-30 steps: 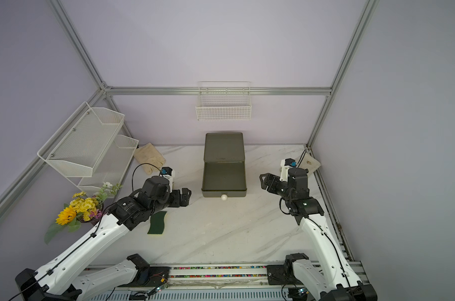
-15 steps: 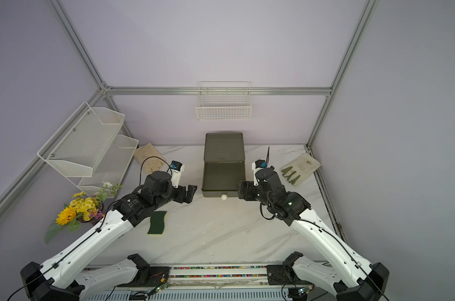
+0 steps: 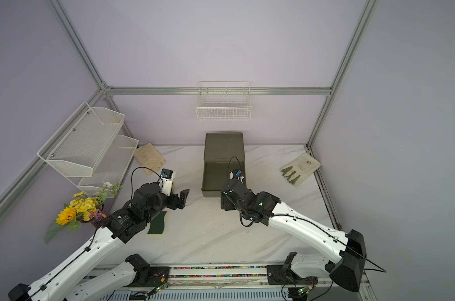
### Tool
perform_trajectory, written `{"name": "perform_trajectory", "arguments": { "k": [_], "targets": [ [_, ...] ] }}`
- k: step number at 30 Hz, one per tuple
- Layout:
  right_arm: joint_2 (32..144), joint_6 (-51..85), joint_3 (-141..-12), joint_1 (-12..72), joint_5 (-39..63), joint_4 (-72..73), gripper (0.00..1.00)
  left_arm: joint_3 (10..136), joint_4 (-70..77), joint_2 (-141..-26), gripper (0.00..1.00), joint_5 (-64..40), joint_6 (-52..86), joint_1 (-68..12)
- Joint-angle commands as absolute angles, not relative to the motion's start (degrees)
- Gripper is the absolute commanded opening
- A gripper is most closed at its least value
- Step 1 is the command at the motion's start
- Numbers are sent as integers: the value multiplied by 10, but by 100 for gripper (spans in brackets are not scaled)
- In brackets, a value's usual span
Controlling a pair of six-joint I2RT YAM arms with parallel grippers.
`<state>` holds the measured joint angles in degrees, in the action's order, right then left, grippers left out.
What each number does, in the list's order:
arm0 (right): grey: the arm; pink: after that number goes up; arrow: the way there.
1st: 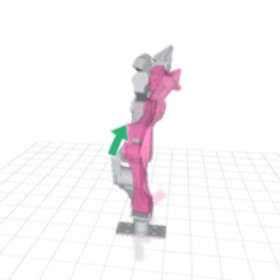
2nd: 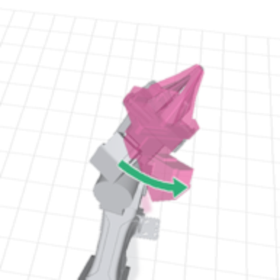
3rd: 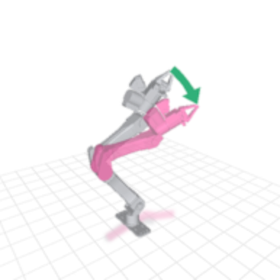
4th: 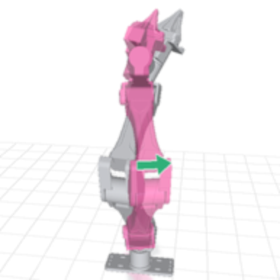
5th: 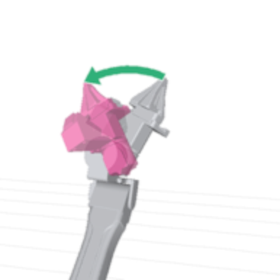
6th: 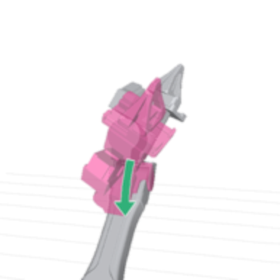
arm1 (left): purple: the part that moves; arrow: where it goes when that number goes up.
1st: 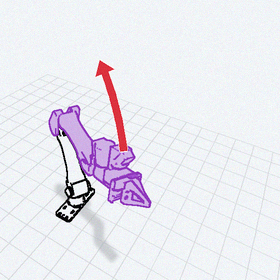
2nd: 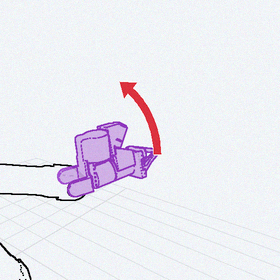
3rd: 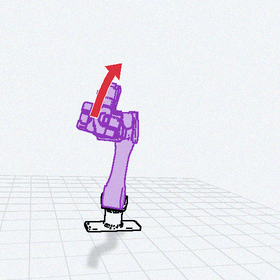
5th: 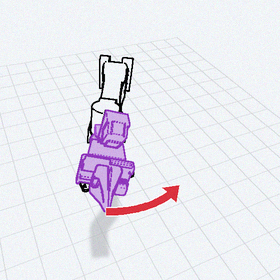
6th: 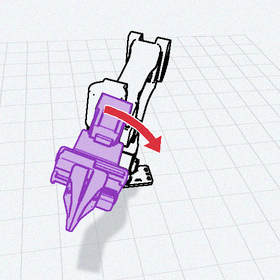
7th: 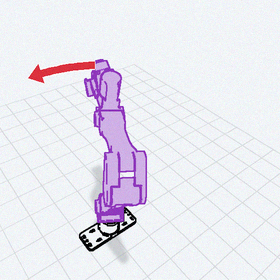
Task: Take the sponge out of the drawer
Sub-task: Close the drawer in the storage box.
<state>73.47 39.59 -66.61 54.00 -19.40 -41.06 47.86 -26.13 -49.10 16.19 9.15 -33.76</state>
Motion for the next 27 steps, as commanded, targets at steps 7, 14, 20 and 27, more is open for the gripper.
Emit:
{"name": "perform_trajectory", "arguments": {
  "k": [7, 14, 20, 27],
  "targets": [
    [774, 426, -654, 555, -231, -384, 68, 476, -243, -483, 100, 185, 77, -334],
    [824, 425, -673, 555, -255, -384, 63, 476, -244, -486, 100, 188, 73, -334],
    [843, 420, -685, 555, -266, -375, 60, 477, -244, -490, 100, 190, 72, -334],
    [865, 417, -702, 555, -264, -365, 55, 478, -246, -493, 100, 191, 72, -334]
  ]
}}
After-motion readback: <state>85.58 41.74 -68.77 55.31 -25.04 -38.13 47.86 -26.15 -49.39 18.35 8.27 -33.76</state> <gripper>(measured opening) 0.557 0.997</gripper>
